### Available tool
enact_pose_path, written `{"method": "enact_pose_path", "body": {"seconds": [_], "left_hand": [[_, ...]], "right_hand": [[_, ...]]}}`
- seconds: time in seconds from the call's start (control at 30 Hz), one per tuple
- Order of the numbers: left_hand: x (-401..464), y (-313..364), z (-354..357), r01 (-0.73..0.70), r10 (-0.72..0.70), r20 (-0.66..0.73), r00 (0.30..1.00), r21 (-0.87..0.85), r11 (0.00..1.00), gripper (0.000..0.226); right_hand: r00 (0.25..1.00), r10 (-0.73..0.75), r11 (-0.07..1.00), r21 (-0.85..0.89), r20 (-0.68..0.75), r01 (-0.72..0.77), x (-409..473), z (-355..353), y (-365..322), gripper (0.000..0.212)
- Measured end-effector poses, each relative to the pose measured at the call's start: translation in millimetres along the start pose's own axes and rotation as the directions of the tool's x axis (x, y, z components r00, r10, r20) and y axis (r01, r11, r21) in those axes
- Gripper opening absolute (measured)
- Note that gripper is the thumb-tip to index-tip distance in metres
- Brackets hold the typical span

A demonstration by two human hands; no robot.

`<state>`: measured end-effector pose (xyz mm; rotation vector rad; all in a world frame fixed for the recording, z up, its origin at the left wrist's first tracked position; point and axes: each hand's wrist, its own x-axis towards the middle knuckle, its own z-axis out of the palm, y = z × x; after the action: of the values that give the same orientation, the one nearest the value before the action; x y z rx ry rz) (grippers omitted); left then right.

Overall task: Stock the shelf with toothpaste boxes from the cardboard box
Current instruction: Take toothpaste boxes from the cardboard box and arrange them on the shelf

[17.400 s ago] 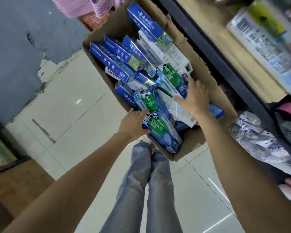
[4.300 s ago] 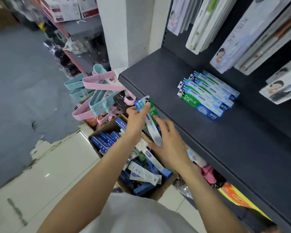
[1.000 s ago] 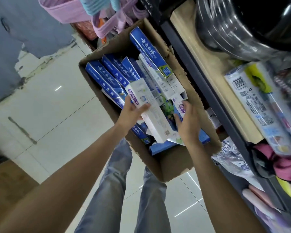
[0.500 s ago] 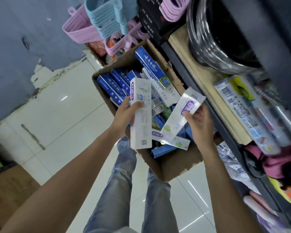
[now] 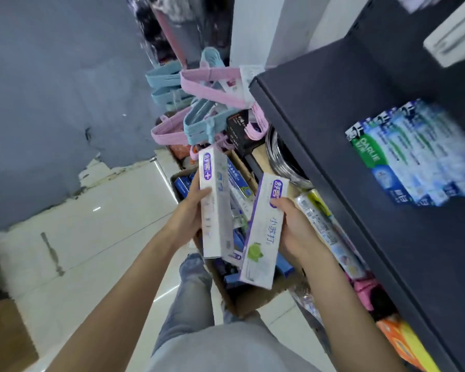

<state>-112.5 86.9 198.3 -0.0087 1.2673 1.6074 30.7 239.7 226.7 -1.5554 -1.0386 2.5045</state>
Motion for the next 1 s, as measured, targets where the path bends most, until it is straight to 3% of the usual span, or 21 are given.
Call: {"method": "enact_pose_path", "body": {"seconds": [0.1,0.23,0.37,0.47,0.57,0.63,0.8,0.87,0.9,1.0], "left_hand": [[4,28,9,-0.085,0.093,-0.051,0.994,0.145,0.986,0.065],[28,71,16,-0.129,0.162,-0.098,0.982,0.283,0.95,0.047],[52,106,25,-0.197,0.287,-0.077,0.955,0.558,0.806,0.048],[64,124,35,-0.262,0.379,-0.051,0.924,0.637,0.725,0.049],[82,131,45,-0.3,0.425,-0.028,0.905,0.667,0.682,0.05],[96,129,52,-0.271,0.399,-0.055,0.915,0.649,0.711,0.052],[125,127,73,-0.214,0.315,-0.106,0.943,0.531,0.82,0.059],[133,126,78,-0.201,0.294,-0.115,0.949,0.499,0.843,0.057],[137,126,80,-0.194,0.286,-0.12,0.951,0.49,0.85,0.056],[145,128,83,-0.178,0.274,-0.136,0.952,0.48,0.859,0.056]], "right_hand": [[0.997,-0.074,0.99,-0.12,0.032,0.077,-15,11,-24,0.019],[0.961,-0.262,0.96,-0.125,-0.086,0.25,-23,27,-54,0.016],[0.874,-0.424,0.903,-0.038,-0.238,0.428,-19,45,-95,0.019],[0.844,-0.483,0.876,-0.118,-0.235,0.468,-7,57,-121,0.023],[0.786,-0.578,0.788,-0.401,-0.22,0.467,6,64,-145,0.022],[0.753,-0.623,0.714,-0.545,-0.211,0.439,15,63,-165,0.027],[0.879,-0.461,0.637,-0.735,-0.12,0.233,37,51,-219,0.06],[0.886,-0.46,0.533,-0.815,-0.053,0.228,45,49,-239,0.068],[0.865,-0.501,0.43,-0.869,-0.007,0.243,50,50,-250,0.071],[0.709,-0.685,-0.034,-0.979,0.168,0.199,72,52,-279,0.075]]}}
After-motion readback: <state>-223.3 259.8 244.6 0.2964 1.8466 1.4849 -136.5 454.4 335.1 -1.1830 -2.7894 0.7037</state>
